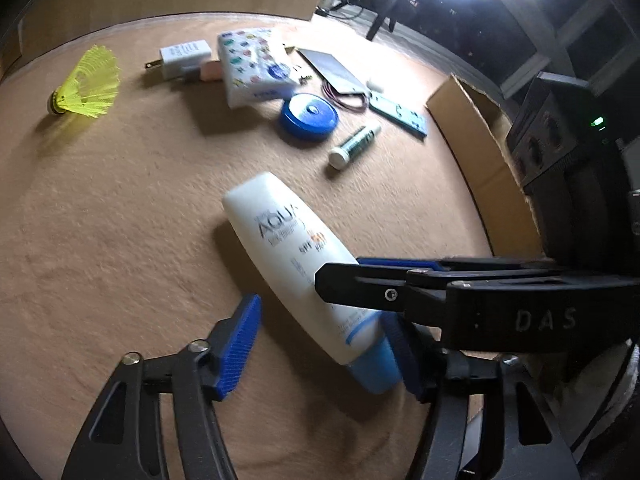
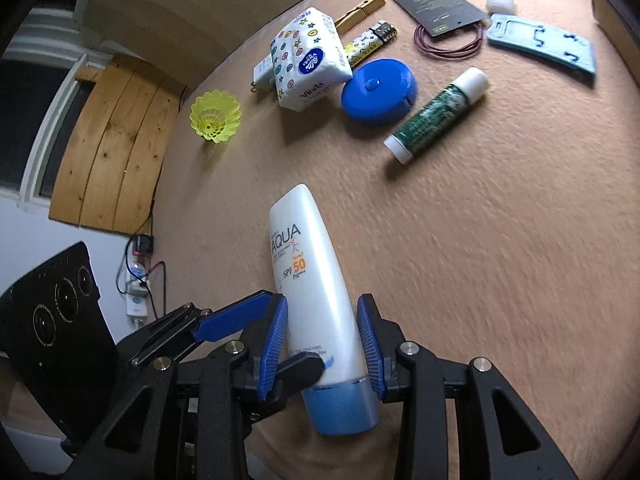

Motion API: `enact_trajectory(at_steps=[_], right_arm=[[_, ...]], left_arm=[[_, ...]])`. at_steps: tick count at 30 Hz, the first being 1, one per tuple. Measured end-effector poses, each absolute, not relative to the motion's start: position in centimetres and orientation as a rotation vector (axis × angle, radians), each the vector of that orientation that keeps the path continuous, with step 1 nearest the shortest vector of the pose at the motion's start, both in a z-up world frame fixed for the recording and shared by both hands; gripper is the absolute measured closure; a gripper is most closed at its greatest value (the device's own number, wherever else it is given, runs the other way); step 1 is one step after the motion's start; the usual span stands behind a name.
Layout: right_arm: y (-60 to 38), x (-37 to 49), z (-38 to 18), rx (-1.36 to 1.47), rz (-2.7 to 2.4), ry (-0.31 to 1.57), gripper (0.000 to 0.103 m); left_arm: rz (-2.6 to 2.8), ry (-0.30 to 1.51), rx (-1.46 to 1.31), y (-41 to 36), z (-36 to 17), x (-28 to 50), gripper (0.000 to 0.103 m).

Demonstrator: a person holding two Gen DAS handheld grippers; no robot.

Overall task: Organize objects
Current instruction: 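Lift the sunscreen tube with the right tool and carry it over the box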

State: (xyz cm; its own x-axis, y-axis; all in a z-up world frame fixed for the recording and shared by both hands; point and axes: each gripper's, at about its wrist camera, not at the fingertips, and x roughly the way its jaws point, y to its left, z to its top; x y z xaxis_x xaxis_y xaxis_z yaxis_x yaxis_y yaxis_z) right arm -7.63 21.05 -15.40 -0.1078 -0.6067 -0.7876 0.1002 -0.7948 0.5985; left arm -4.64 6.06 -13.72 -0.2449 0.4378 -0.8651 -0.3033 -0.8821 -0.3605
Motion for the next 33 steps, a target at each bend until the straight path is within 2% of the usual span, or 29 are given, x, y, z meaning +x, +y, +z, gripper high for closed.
enact_trajectory(at_steps=[4, 9, 12, 14, 22, 33], right_arm=[[19.9, -7.4, -14.4, 1.678, -1.982, -0.347, 0.060], [19.1, -7.9, -14.6, 1.690, -1.913, -0.265, 0.060], [18.8, -8.0, -14.8, 1.682, -1.887, -0.239, 0.060], [18.6, -8.0, -14.8, 1.679, -1.873, -0.223, 0.060], [20.1, -7.7, -14.0, 1.660, -1.911, -0.261, 0.063], [26.9, -7.3, -9.0, 1.577, -2.082, -0.344, 0.066]], left_arm=[[2.136, -0.171, -1.576, 7.0, -14.3, -3.9, 0.026], [2.149, -0.197, -1.558, 7.4, -14.4, -3.6, 0.027], [2.149, -0.213, -1.557, 7.7, -14.5, -3.6, 0.040], [2.166, -0.214, -1.557, 7.8, -14.4, -3.6, 0.042], [2.201, -0.193, -1.510, 8.9, -12.9, -3.7, 0.053], [2.173, -0.094, -1.341, 16.1, -7.9, -4.9, 0.053]])
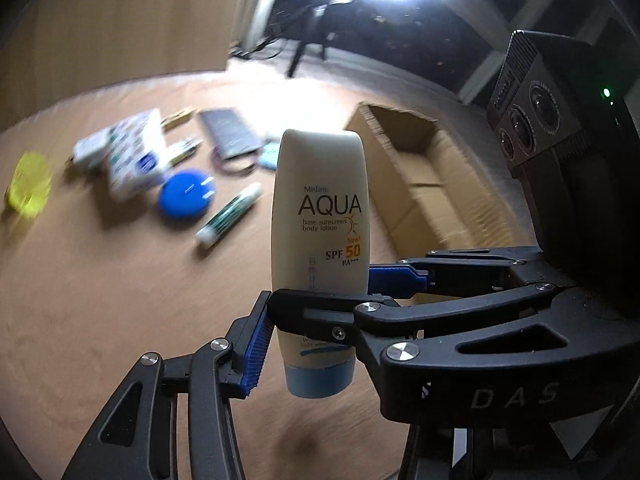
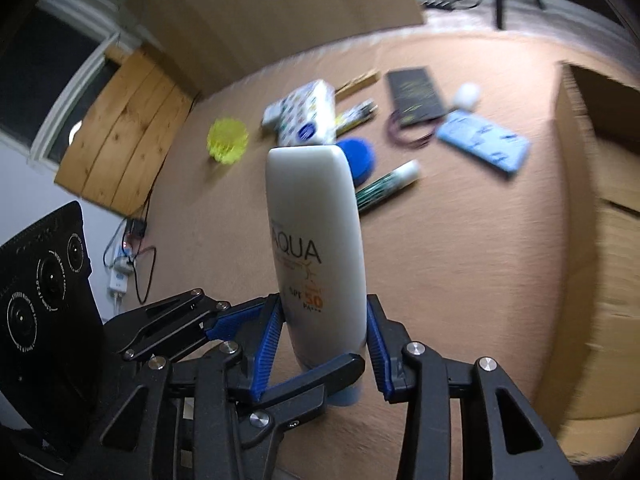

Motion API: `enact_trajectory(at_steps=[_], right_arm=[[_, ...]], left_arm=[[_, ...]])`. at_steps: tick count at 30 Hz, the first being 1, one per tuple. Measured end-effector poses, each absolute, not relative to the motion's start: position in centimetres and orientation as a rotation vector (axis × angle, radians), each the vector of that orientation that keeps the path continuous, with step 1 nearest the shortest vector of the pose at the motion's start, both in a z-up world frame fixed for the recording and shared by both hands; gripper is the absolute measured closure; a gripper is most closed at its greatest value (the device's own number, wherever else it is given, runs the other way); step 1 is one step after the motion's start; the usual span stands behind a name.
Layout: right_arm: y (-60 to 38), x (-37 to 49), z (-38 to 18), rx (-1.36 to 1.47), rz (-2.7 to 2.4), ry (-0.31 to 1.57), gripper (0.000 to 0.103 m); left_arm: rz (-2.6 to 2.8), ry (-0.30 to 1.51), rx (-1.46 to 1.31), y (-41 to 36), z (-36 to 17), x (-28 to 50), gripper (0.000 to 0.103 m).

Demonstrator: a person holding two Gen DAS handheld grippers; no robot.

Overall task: Organize objects
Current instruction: 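Lift the sunscreen tube with the right tool and carry it over the box, then lower the tube into the cardboard box and open the right tool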

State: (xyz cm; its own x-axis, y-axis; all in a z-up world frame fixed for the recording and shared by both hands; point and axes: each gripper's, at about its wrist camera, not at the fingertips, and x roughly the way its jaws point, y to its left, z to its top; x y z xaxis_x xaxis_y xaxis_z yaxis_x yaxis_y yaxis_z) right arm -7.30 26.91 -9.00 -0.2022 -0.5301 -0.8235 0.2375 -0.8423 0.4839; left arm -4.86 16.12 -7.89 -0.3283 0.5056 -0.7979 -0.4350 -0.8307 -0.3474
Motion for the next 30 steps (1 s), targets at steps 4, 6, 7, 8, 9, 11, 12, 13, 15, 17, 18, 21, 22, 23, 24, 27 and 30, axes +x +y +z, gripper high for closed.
enact_trajectory(at_steps=[4, 6, 7, 8, 9, 11, 12, 13, 15, 17, 18, 21, 22, 23, 24, 27, 30], right_arm=[[30.6, -7.1, -6.7, 1.538, -2.170, -0.379, 0.066], [32.6, -7.0, -5.5, 1.522, -2.214, -0.386, 0.066], [33.7, -6.9, -5.0, 1.517, -2.235, -0.390, 0.066], [35.1, -6.8, -4.6, 1.512, -2.257, -0.395, 0.066], [35.5, -6.9, -4.3, 1.512, -2.270, -0.400, 0.066], [37.4, -6.8, -4.0, 1.514, -2.300, -0.417, 0.066], [38.4, -6.7, -4.0, 1.518, -2.315, -0.425, 0.066], [39.3, -6.7, -4.0, 1.523, -2.330, -0.431, 0.066], [40.9, -6.6, -4.2, 1.539, -2.350, -0.452, 0.066], [42.6, -6.7, -4.6, 1.556, -2.359, -0.478, 0.066], [43.2, -6.5, -4.8, 1.564, -2.362, -0.486, 0.066], [44.7, -6.4, -5.7, 1.590, -2.358, -0.514, 0.066], [45.0, -6.4, -6.0, 1.598, -2.355, -0.519, 0.066], [45.3, -6.4, -6.4, 1.608, -2.352, -0.525, 0.066], [45.6, -6.4, -6.6, 1.614, -2.351, -0.529, 0.066], [45.9, -6.3, -7.2, 1.627, -2.347, -0.534, 0.066], [45.9, -6.1, -7.6, 1.634, -2.345, -0.532, 0.066]], left_arm=[[2.146, -0.055, -1.271, 19.6, -5.8, -4.9, 0.053], [2.126, -0.036, -1.236, 21.8, -5.0, -5.1, 0.053], [2.116, -0.028, -1.222, 22.9, -4.7, -5.3, 0.053], [2.105, -0.021, -1.212, 24.2, -4.6, -5.6, 0.053], [2.093, -0.014, -1.203, 25.3, -4.4, -5.6, 0.053], [2.067, -0.005, -1.190, 27.5, -4.3, -5.7, 0.053], [2.054, -0.002, -1.188, 28.5, -4.4, -5.8, 0.053], [2.039, 0.007, -1.184, 29.8, -4.5, -6.0, 0.052], [2.025, 0.028, -1.176, 31.2, -4.6, -5.6, 0.052], [2.002, 0.041, -1.181, 32.7, -5.1, -5.7, 0.052], [1.992, 0.044, -1.185, 33.2, -5.3, -5.6, 0.052], [1.966, 0.055, -1.210, 34.6, -6.3, -5.7, 0.052], [1.960, 0.058, -1.216, 35.0, -6.5, -5.7, 0.052], [1.953, 0.061, -1.223, 35.4, -6.8, -5.7, 0.052], [1.947, 0.065, -1.229, 35.8, -7.1, -5.8, 0.052], [1.940, 0.069, -1.240, 36.1, -7.6, -5.8, 0.052], [1.940, 0.095, -1.253, 36.7, -7.9, -6.0, 0.052]])
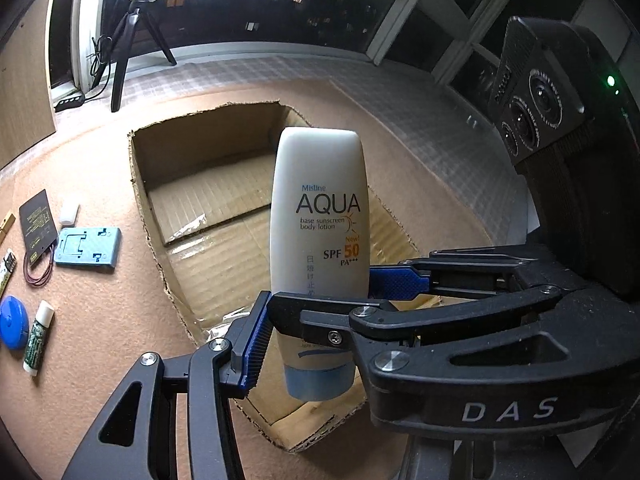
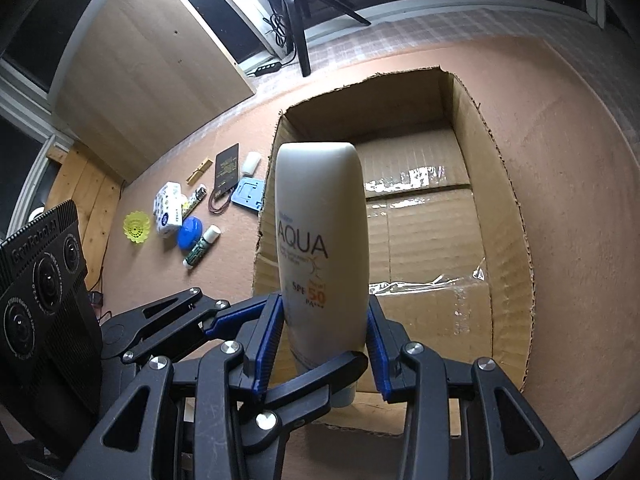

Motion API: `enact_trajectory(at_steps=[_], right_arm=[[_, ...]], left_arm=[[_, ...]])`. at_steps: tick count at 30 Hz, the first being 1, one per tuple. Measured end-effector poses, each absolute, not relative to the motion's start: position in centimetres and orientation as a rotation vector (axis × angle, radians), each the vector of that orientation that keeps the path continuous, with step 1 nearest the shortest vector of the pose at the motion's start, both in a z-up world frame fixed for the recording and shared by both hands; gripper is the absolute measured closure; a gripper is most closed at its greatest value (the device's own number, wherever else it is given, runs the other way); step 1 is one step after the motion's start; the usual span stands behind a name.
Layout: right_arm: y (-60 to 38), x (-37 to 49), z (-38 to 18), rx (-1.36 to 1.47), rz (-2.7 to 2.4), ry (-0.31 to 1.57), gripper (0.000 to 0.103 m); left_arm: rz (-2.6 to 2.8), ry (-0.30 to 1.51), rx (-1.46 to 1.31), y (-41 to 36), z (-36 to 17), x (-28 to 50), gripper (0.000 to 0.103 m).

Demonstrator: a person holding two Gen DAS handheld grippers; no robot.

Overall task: Organize objects
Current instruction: 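Lower the tube into the cardboard box and open the right tool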

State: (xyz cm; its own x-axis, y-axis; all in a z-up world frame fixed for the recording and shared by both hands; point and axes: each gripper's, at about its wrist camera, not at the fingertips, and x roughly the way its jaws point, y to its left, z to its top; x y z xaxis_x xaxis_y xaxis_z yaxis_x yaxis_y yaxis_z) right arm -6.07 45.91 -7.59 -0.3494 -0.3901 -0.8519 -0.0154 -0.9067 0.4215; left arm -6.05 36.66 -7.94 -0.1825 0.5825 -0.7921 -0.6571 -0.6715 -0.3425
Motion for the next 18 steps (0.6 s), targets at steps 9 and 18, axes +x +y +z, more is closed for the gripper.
enact_trajectory(at_steps=[9, 18], right_arm=[[46.2, -5.4, -6.3, 1.599, -2.469, -0.505, 0.037], [45.7, -5.0, -5.6, 1.570, -2.525, -0.498, 0.038]], left_arm=[[1.964, 0.128, -1.265, 35.9, -8.1, -6.1, 0.026], [2.019, 0.129, -1.226, 32.4, -6.1, -4.8, 0.026]])
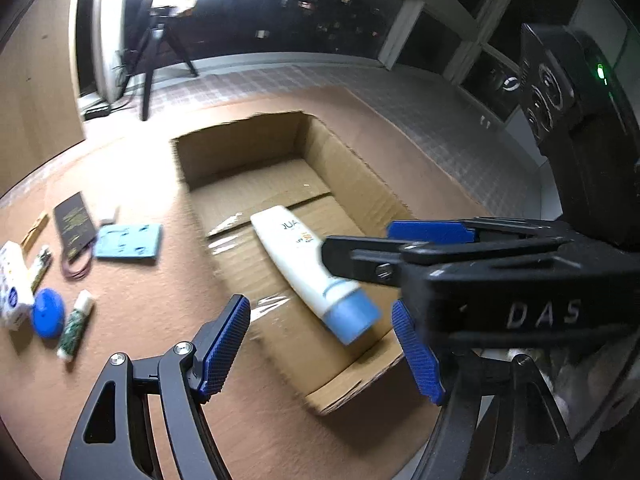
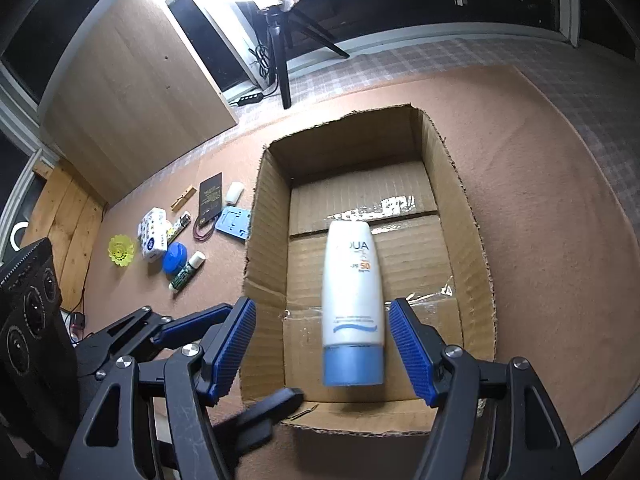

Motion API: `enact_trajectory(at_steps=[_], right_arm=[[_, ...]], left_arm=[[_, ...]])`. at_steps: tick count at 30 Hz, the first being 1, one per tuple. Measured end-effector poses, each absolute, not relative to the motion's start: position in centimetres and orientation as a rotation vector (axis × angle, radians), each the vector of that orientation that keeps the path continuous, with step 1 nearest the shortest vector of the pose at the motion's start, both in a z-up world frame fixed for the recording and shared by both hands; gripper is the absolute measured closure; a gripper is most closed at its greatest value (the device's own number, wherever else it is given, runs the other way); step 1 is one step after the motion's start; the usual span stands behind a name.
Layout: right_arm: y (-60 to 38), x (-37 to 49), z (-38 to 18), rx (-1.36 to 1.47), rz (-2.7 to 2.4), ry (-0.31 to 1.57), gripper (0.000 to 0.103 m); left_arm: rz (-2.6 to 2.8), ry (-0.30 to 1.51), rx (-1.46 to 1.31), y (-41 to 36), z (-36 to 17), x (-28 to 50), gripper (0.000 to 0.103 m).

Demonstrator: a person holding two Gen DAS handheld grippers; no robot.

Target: Organize objects

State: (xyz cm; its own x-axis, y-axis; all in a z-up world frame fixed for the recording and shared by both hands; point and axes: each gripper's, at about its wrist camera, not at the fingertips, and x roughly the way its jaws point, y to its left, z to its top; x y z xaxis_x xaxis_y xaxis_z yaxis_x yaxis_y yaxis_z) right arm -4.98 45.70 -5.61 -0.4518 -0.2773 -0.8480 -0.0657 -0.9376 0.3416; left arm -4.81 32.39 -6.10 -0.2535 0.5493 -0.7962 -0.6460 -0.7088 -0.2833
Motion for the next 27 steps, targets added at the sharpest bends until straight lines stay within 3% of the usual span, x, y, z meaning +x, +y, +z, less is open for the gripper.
enact_trajectory(at_steps=[16, 27], right_arm=[[37.1, -5.2, -3.3, 1.457, -2.574, -0.262, 0.038], [32.9, -5.0, -4.1, 1.424, -2.522, -0.332, 0.038]], left_arm=[[2.303, -0.054, -1.373, 15.5, -5.8, -13.4, 0.027], [2.375, -0.079, -1.486, 9.3, -6.7, -21.6, 0.031]])
